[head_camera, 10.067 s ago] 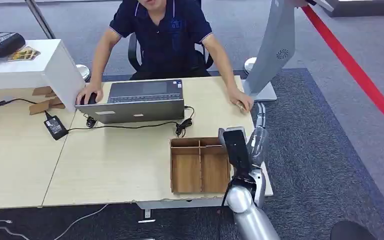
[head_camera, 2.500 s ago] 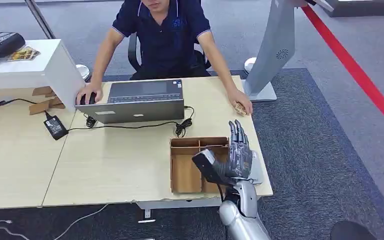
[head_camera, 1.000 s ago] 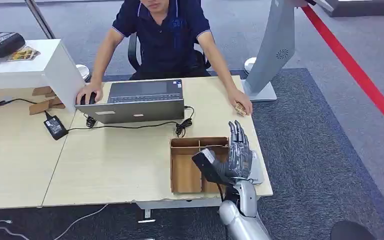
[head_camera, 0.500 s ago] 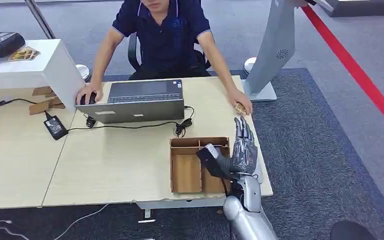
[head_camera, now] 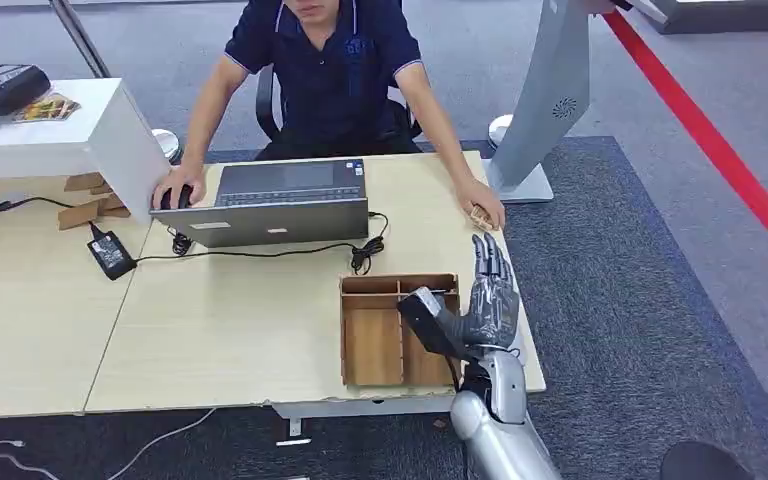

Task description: Pass the card to the sensor for recognition and then transmit it.

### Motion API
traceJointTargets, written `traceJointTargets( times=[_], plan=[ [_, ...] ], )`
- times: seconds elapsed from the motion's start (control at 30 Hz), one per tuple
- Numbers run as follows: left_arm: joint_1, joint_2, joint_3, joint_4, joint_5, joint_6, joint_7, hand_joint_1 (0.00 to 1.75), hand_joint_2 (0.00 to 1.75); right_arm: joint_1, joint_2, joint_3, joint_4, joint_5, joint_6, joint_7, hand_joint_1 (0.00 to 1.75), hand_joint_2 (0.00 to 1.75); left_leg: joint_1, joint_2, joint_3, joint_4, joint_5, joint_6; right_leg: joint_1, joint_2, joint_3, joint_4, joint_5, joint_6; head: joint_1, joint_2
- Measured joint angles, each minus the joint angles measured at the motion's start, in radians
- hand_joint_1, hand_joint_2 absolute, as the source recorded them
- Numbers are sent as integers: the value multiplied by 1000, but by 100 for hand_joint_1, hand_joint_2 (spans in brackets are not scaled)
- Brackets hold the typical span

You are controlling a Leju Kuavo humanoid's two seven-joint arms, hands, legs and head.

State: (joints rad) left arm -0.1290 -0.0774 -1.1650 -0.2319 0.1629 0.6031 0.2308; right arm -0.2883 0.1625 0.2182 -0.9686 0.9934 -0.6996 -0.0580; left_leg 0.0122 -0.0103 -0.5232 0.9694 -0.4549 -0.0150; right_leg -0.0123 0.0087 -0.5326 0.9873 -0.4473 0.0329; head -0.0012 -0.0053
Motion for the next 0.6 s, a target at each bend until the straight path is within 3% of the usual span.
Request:
traceJointTargets(
  times=[0.6],
  plan=[
    [0,0,0,0,5,2,0,0,0,5,6,6,21,-9,0,-16,21,175,0,0,0,0,0,0,0,0,0,0,0,0,0,0]
  ],
)
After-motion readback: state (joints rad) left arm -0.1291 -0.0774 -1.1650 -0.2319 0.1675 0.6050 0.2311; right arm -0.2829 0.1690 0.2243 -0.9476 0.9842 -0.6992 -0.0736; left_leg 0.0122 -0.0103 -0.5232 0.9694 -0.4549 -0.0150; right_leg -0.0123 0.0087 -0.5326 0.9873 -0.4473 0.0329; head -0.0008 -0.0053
